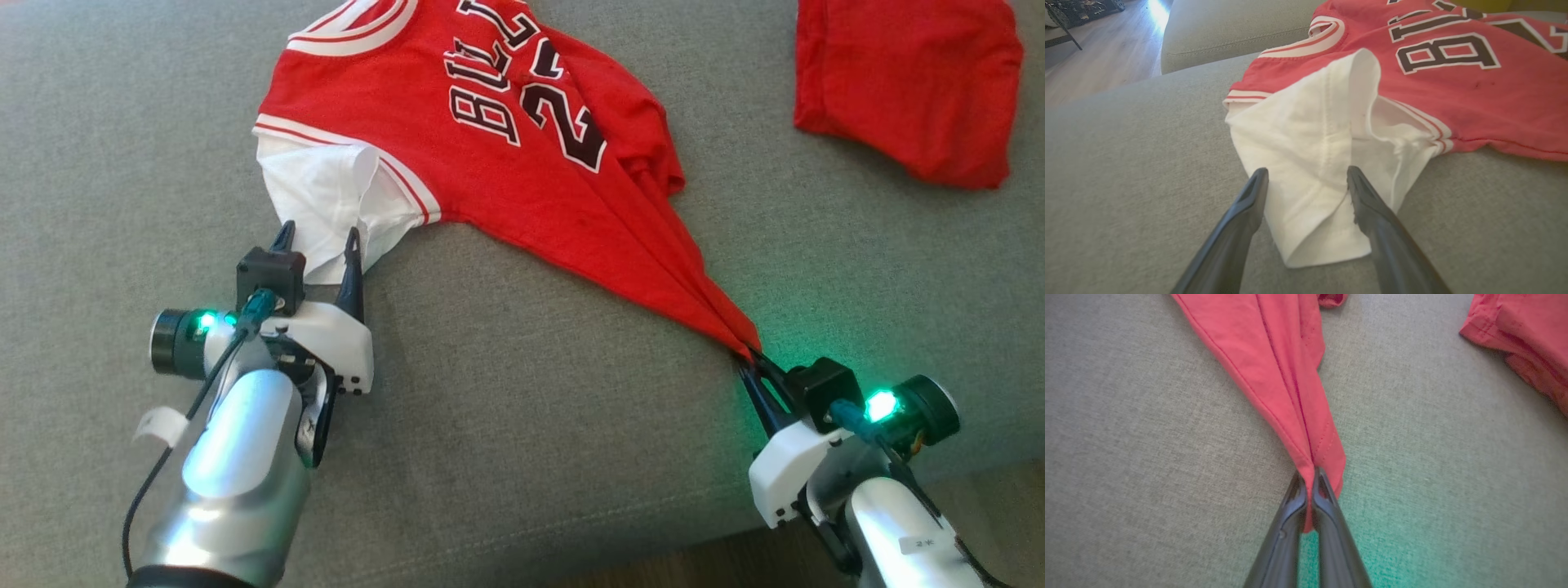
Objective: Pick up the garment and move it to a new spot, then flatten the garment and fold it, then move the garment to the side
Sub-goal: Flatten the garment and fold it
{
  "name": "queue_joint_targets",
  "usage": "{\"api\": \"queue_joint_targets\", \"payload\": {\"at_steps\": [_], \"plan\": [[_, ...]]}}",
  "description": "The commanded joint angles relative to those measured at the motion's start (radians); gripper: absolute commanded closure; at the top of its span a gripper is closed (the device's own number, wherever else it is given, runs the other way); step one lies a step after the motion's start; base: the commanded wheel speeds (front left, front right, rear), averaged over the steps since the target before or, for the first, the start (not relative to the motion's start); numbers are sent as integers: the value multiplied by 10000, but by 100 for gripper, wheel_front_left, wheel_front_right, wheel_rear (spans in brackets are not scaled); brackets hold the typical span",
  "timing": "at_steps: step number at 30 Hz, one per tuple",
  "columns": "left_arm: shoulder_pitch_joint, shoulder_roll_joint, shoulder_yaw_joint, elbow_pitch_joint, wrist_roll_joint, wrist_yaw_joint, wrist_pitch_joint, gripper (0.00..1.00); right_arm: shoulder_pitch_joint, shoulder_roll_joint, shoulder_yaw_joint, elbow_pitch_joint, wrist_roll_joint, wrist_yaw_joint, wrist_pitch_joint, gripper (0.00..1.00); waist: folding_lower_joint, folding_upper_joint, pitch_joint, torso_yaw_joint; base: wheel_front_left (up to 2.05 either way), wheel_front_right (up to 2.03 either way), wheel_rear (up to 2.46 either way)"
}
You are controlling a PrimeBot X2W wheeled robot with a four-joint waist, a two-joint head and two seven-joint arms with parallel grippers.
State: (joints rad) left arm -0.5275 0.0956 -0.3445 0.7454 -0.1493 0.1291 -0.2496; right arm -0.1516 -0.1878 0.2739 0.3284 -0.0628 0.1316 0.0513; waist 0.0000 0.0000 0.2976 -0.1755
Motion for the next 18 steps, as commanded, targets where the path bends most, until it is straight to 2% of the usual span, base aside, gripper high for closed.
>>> {"api": "queue_joint_targets", "payload": {"at_steps": [1,15,16,17,18], "plan": [[-463,265,202,-168,111,-95,-122,0,-46,-1,161,-169,34,-9,-100,100,0,0,40,-23,0,0,0],[-748,276,82,391,281,-32,-122,0,-186,125,119,187,94,-9,-275,100,0,0,130,-155,0,0,0],[-763,276,97,423,268,-25,-122,4,-189,127,116,200,96,-9,-282,100,0,0,126,-150,0,0,0],[-774,271,126,452,235,-27,-122,56,-189,130,113,212,101,-9,-287,100,0,0,119,-143,0,0,0],[-785,271,150,476,209,-35,-122,95,-191,131,115,220,106,-9,-290,100,0,0,115,-135,0,0,0]]}}
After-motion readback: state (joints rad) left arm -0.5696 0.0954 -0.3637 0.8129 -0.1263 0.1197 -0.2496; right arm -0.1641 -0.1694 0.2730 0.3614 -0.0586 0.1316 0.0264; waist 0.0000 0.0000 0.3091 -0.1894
